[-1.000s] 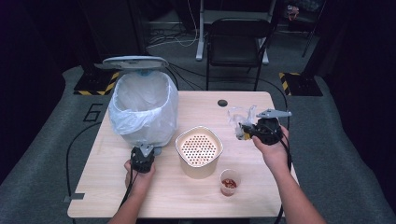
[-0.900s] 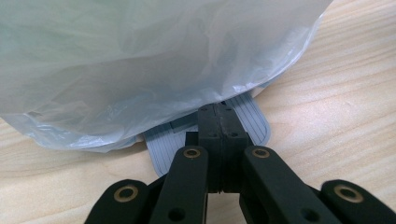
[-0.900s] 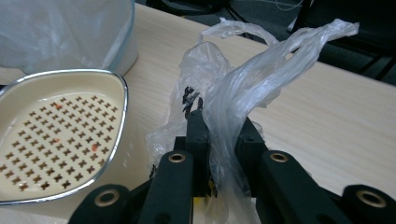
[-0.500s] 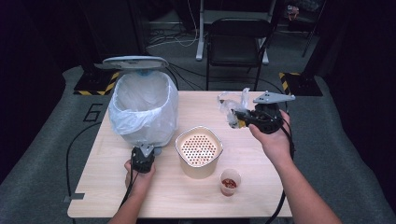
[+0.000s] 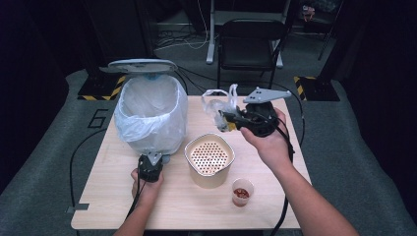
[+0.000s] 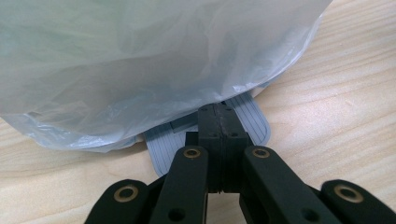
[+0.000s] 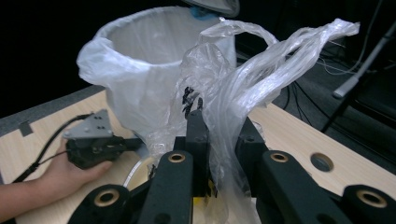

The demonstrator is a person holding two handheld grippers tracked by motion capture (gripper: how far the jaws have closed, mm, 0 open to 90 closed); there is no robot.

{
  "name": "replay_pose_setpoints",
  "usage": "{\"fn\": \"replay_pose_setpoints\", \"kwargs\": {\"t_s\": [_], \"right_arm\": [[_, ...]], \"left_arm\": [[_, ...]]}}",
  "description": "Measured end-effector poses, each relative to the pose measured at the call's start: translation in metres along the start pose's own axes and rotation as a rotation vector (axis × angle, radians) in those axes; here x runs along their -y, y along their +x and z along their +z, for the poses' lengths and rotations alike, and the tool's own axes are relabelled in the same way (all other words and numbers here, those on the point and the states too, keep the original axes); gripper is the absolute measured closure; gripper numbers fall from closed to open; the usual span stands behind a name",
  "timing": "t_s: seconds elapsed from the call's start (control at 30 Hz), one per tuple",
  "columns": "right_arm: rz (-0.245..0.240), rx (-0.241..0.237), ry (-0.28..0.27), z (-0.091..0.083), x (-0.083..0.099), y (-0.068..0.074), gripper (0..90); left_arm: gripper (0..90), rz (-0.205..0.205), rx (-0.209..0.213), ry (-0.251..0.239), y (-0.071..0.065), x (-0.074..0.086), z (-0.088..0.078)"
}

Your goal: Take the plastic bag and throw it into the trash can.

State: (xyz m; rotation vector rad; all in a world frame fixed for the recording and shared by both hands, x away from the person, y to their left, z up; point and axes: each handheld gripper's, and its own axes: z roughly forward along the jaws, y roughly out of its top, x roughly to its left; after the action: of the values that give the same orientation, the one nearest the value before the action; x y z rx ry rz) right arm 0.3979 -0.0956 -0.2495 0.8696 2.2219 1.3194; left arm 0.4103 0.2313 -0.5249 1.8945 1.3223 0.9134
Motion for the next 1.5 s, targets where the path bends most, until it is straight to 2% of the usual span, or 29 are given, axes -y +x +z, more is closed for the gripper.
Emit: {"fn": "replay_pose_setpoints", "kwargs": {"t_s": [0.17,0.27,0.3,0.37,0.5,0.6,0.87,1.27,1.43,1.5], "right_arm": [[-0.052,-0.034,-0.002,0.014,-0.017,0.02,79.7],[-0.054,-0.055,-0.005,0.02,-0.021,0.026,79.7],[-0.058,-0.081,-0.001,0.028,-0.025,0.032,79.7],[-0.056,-0.1,0.007,0.036,-0.028,0.036,79.7],[-0.074,-0.113,0.019,0.05,-0.033,0.043,79.7],[-0.069,-0.126,0.027,0.061,-0.038,0.049,79.7],[-0.07,-0.161,0.053,0.085,-0.052,0.057,79.7],[-0.064,-0.174,0.059,0.113,-0.076,0.064,79.7],[-0.04,-0.181,0.087,0.129,-0.081,0.07,79.7],[-0.039,-0.174,0.098,0.141,-0.083,0.075,79.6]], "left_arm": [[90.0,0.002,-0.001,0.0,0.0,0.0,0.0],[90.0,0.003,0.001,0.005,0.0,0.0,0.0],[90.0,0.002,0.002,0.006,0.001,0.0,0.0],[90.0,0.003,0.002,0.006,0.001,0.0,0.0],[90.0,0.002,0.005,0.007,0.001,0.0,0.0],[90.0,0.002,0.005,0.007,0.001,0.0,0.0],[90.0,0.004,0.0,0.005,0.0,0.0,0.0],[90.0,0.003,0.003,0.007,0.0,0.0,0.0],[90.0,-0.003,0.002,0.003,0.0,0.0,0.0],[90.0,-0.005,0.005,0.004,0.0,0.0,0.0]]}}
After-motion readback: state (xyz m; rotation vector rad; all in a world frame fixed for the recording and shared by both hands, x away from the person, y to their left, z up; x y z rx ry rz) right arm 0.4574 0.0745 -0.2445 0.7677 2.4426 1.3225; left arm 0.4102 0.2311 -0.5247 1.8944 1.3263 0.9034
